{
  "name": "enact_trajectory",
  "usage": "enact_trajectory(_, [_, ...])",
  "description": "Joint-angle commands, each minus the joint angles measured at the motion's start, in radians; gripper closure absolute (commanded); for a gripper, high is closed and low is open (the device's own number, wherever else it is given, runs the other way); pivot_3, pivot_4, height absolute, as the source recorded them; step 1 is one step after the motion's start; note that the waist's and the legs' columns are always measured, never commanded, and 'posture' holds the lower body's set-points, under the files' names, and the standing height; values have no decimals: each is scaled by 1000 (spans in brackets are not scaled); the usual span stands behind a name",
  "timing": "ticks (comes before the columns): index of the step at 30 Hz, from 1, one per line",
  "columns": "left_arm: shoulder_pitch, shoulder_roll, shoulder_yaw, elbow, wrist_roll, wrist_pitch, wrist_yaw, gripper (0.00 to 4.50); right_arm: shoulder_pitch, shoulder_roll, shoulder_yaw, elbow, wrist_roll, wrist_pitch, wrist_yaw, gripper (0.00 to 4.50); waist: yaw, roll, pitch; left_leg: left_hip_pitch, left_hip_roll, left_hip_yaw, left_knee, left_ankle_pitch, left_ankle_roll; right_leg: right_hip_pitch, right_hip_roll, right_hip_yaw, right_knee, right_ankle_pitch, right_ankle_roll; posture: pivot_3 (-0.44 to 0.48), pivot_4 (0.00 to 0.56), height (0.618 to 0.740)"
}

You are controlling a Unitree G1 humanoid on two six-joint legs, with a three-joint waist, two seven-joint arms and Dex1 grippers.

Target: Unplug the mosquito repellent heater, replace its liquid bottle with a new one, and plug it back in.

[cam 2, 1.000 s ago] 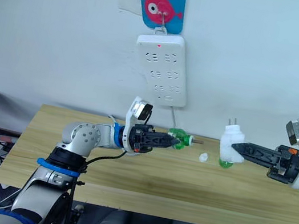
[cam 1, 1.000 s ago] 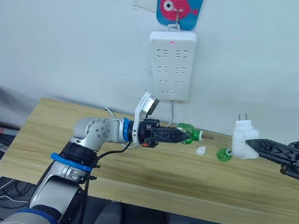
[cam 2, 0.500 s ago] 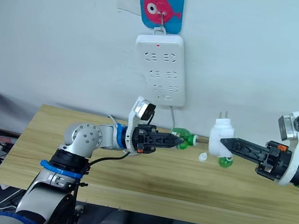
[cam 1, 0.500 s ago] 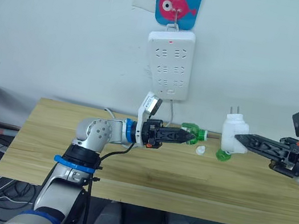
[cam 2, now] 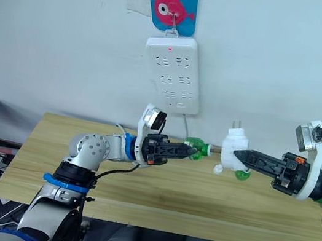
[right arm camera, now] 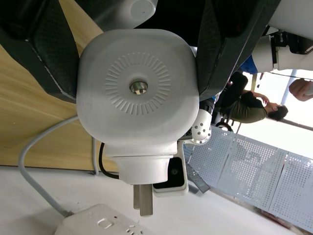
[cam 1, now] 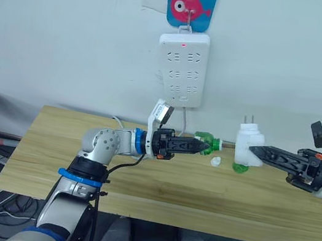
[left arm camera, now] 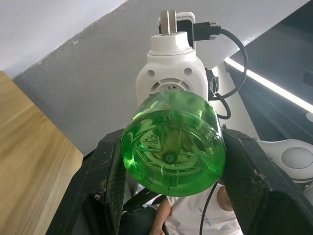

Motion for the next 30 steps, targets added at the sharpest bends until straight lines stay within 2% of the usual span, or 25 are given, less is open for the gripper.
enact_trajectory(1, [0,-9,-4,-31,-13,-10,-20,2085,-16,9,-7,-34,28,-23,10,1537,0,0,0,0,0,0,0,0,0,0,0,0,0,0,0,-86,250,740])
enact_trajectory(10, [11,-10,-15,-47,-18,-5,-29,2085,-19,46,5,-58,28,-50,-17,1537,0,0,0,0,0,0,0,0,0,0,0,0,0,0,0,-86,248,740])
enact_trajectory(30, [9,-16,-19,-30,-7,-25,-44,2085,26,7,13,-100,28,-56,26,1537,1,0,0,0,0,0,0,0,0,0,0,0,0,0,0,-84,236,740])
